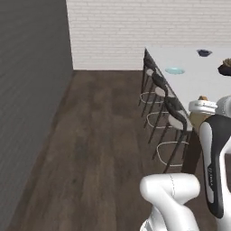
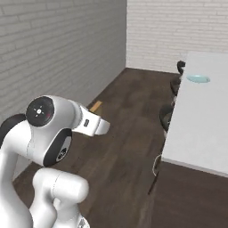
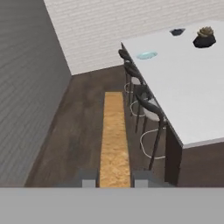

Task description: Start the toaster. Once the lever pops up, take the bread to the plate on the dining counter.

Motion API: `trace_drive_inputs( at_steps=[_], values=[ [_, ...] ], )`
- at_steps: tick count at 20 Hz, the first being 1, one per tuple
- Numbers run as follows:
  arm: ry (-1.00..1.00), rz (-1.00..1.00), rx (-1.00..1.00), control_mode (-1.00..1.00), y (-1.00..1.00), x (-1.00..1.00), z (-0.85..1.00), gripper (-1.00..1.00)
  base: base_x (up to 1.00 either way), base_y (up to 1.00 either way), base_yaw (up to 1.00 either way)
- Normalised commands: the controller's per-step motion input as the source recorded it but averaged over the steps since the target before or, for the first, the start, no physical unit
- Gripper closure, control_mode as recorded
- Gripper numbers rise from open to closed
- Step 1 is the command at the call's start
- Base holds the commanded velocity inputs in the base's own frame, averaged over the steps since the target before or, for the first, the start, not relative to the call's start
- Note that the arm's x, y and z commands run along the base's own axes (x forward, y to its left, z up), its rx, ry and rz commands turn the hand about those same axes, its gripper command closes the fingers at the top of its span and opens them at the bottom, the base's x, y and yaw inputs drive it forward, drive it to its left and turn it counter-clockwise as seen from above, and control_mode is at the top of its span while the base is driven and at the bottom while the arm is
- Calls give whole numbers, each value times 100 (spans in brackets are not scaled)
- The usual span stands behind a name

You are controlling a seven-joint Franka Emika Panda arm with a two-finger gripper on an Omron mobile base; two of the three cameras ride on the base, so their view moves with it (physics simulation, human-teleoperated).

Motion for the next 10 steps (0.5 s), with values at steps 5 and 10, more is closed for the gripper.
trace_drive_inputs(
  at_steps=[5, 10],
  values=[
    [0, 0, 0, 100, 0, 0, 0, 100, 100, 91, -4],
    [0, 0, 0, 100, 0, 0, 0, 100, 100, 64, -3]
  ],
)
